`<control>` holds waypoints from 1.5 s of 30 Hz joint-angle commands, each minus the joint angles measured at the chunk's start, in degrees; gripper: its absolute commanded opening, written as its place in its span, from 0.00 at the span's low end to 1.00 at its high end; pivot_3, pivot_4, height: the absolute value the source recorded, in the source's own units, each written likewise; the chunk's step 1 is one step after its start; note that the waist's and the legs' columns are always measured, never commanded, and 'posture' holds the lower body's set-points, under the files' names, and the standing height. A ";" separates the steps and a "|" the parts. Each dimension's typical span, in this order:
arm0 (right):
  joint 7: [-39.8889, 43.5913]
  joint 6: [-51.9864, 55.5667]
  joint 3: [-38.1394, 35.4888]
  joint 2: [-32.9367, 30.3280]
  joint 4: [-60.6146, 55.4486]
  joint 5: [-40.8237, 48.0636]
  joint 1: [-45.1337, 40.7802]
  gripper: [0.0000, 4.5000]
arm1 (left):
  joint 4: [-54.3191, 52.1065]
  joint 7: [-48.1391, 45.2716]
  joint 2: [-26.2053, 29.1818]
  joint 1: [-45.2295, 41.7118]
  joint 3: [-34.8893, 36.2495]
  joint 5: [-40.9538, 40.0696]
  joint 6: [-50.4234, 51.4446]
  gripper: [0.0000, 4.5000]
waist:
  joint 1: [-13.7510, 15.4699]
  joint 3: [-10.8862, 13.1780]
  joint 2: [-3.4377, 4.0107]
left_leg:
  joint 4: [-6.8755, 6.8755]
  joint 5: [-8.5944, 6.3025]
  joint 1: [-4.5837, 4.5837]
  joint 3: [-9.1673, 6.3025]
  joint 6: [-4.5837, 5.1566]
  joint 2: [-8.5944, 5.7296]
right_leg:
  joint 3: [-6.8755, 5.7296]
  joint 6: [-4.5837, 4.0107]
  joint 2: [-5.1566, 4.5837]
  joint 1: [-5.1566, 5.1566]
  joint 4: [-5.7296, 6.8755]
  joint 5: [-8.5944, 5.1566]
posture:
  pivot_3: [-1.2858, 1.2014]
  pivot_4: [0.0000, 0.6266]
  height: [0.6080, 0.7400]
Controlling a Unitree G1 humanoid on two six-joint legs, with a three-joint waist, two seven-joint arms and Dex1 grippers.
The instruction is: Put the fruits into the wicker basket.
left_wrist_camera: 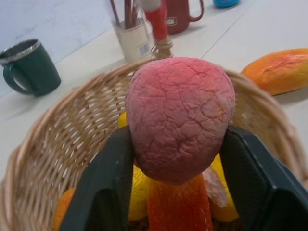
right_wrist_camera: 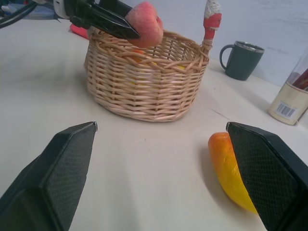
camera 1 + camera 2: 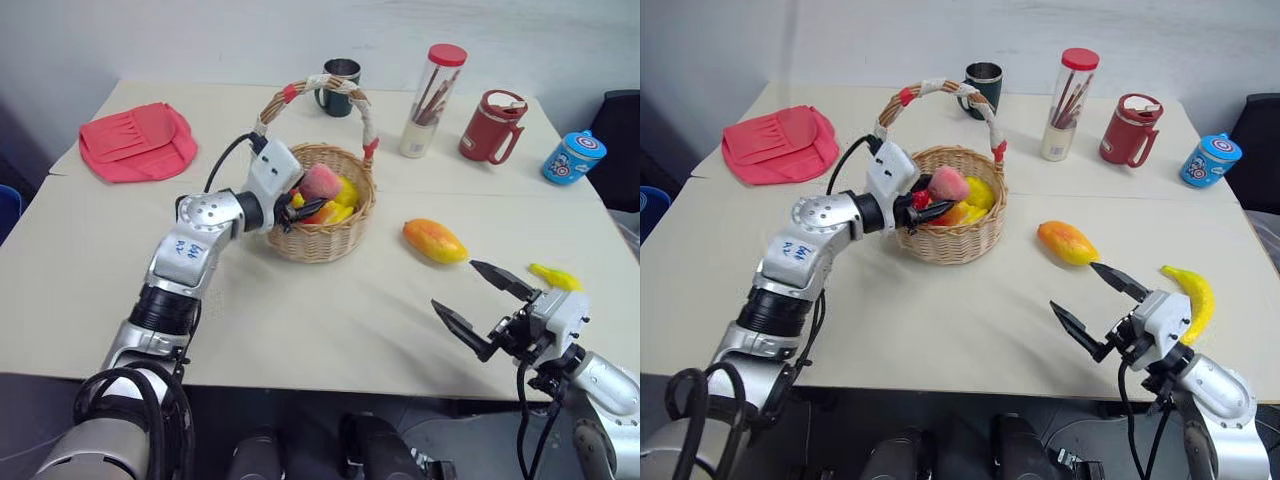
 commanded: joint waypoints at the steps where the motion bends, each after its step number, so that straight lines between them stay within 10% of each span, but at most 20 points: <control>1: -2.10 -0.03 -2.75 0.44 -4.16 0.28 2.47 1.00 | -2.86 -2.81 0.38 0.24 2.97 -1.19 -4.63 0.85 | -0.05 0.00 0.01 | 0.00 0.00 0.01 0.01 0.00 0.01 | 0.00 0.00 0.00 -0.01 0.01 0.00 | 0.52 0.24 1.00; 3: -3.32 -0.02 -4.99 0.70 -4.84 0.62 4.49 1.00 | -3.61 -4.38 1.54 1.76 4.30 -1.27 -7.92 0.98 | -0.05 0.00 0.01 | 0.01 0.00 0.05 0.01 0.01 0.02 | 0.01 0.00 0.00 0.01 0.06 0.00 | 0.52 0.24 1.00; 19: 1.89 -7.82 -17.62 4.39 7.71 2.67 16.58 1.00 | -11.76 -37.85 26.87 35.55 27.19 -19.57 -10.89 0.99 | -0.59 0.03 0.14 | -0.30 -0.29 0.60 0.03 0.29 0.22 | -0.03 -0.36 -0.44 0.32 0.06 -0.21 | 0.52 0.24 1.00; 28: 2.78 20.16 -1.11 -15.42 15.49 2.64 -21.04 1.00 | -22.05 -31.53 24.59 37.40 29.73 -27.15 0.42 0.99 | -1.64 0.08 0.21 | -0.27 -0.26 0.66 -0.02 0.34 0.05 | -0.08 -0.36 -0.75 0.29 0.39 -0.21 | 0.52 0.24 1.00; 36: 3.22 35.21 20.58 -11.89 42.36 -11.37 -56.30 1.00 | -27.72 -24.86 19.70 37.45 26.61 -27.37 3.14 0.99 | -1.70 0.16 0.33 | -0.21 -0.02 0.36 -0.04 -0.17 0.12 | -0.13 -0.45 -0.61 -0.01 0.47 -0.34 | 0.52 0.24 1.00; 45: 12.80 35.94 26.94 -7.90 62.00 -18.48 -68.56 0.96 | -30.41 -23.55 20.47 40.82 28.91 -27.92 3.15 1.00 | -1.62 0.17 0.34 | -0.06 0.02 -0.20 -0.01 -0.12 0.12 | -0.16 -0.41 -0.66 -0.53 0.53 -0.32 | 0.52 0.24 1.00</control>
